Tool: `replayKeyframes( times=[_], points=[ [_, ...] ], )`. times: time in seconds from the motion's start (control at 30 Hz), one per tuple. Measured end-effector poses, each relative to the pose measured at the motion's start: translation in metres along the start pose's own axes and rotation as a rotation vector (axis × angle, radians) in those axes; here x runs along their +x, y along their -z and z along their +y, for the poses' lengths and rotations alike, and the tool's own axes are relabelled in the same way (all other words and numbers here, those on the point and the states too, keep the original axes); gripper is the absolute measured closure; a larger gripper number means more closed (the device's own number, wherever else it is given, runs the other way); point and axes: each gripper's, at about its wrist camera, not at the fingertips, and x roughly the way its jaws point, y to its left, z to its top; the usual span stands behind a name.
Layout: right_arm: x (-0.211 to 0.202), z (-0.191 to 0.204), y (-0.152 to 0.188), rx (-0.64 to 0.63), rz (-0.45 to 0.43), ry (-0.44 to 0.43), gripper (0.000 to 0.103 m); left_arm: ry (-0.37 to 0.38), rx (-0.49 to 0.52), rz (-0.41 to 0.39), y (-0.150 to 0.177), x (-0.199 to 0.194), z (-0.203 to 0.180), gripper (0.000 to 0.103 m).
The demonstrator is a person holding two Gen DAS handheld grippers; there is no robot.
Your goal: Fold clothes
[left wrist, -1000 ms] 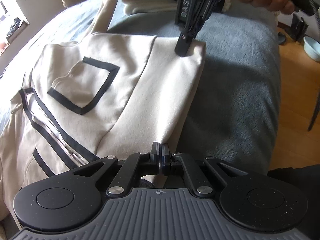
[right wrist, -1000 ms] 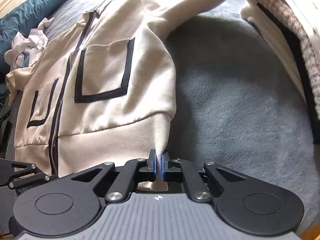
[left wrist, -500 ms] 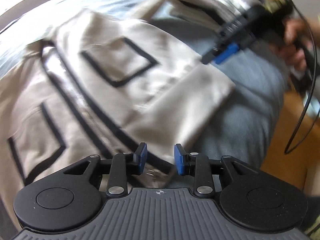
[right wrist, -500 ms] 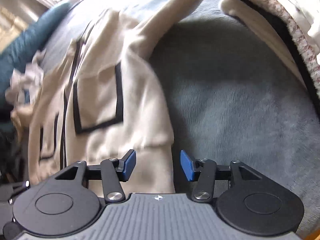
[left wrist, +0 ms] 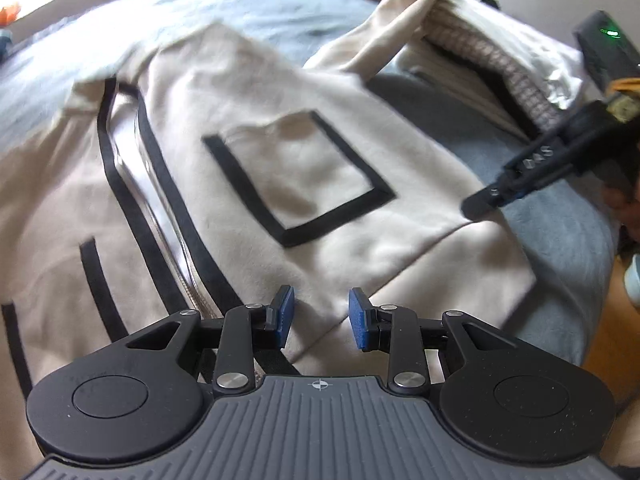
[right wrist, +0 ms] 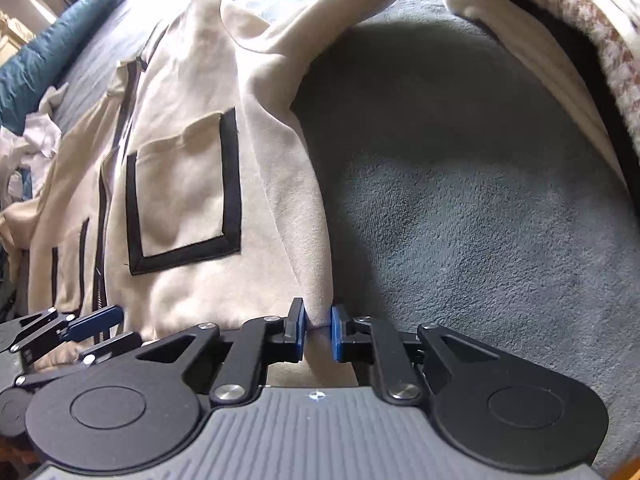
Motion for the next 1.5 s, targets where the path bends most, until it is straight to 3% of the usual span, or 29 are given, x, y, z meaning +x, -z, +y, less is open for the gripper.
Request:
replayKeyframes(
  times=[0.07, 0.1, 0.17, 0.3, 0.5, 0.53, 0.57, 0.63, 0.7, 0.83, 1.03, 1.13, 1.2, 1.27, 1.33, 1.43, 1.5],
  points=[
    [-0.004, -0.001, -0.011, 0.025, -0.002, -0.027, 0.075, -0.007, -0.028, 0.025, 0.002, 0.008, 0.004, 0.073],
    [-0.009, -0.003, -0.018, 0.044, -0.038, -0.054, 0.07, -0.006, -0.037, 0.03, 0.002, 0.009, 0.005, 0.073],
    [-0.022, -0.009, -0.038, 0.088, -0.16, -0.112, 0.044, -0.006, -0.046, 0.041, 0.002, 0.01, 0.007, 0.073],
    [-0.009, -0.028, -0.09, 0.244, -0.308, -0.236, 0.023, -0.011, -0.092, 0.069, 0.001, 0.015, 0.009, 0.071],
    [0.077, -0.053, -0.152, 0.461, -0.269, -0.426, 0.02, -0.038, -0.135, 0.104, -0.004, 0.021, 0.007, 0.07],
    [0.085, -0.05, -0.158, 0.464, -0.266, -0.459, 0.025, -0.043, -0.145, 0.108, -0.004, 0.021, 0.007, 0.07],
    [0.091, -0.047, -0.163, 0.455, -0.266, -0.481, 0.052, -0.047, -0.15, 0.111, -0.004, 0.022, 0.007, 0.07],
    [0.088, -0.034, -0.172, 0.377, -0.282, -0.432, 0.09, -0.053, -0.155, 0.115, -0.004, 0.022, 0.006, 0.07],
    [0.072, -0.025, -0.174, 0.315, -0.335, -0.383, 0.095, -0.058, -0.164, 0.121, -0.004, 0.023, 0.006, 0.07],
    [0.031, -0.005, -0.172, 0.102, -0.456, -0.169, 0.097, -0.054, -0.214, 0.138, -0.006, 0.021, 0.01, 0.07],
    [0.054, -0.006, -0.169, 0.045, -0.437, -0.007, 0.097, -0.049, -0.231, 0.154, -0.006, 0.022, 0.012, 0.07],
    [0.072, -0.007, -0.169, -0.023, -0.395, 0.03, 0.092, -0.048, -0.234, 0.157, -0.005, 0.021, 0.012, 0.07],
    [0.07, -0.015, -0.172, -0.001, -0.352, -0.002, 0.087, -0.052, -0.23, 0.153, -0.003, 0.02, 0.011, 0.07],
    [0.06, -0.018, -0.172, 0.013, -0.301, -0.029, 0.064, -0.055, -0.227, 0.148, -0.001, 0.018, 0.009, 0.07],
    [0.038, -0.017, -0.165, -0.012, -0.243, 0.0, 0.046, -0.056, -0.234, 0.134, 0.001, 0.018, 0.009, 0.069],
    [0.001, -0.011, -0.142, -0.113, -0.175, 0.066, 0.043, -0.054, -0.242, 0.113, 0.004, 0.017, 0.009, 0.068],
    [-0.024, 0.002, -0.13, -0.19, -0.135, 0.066, 0.045, -0.047, -0.251, 0.102, 0.007, 0.013, 0.009, 0.068]
  ],
)
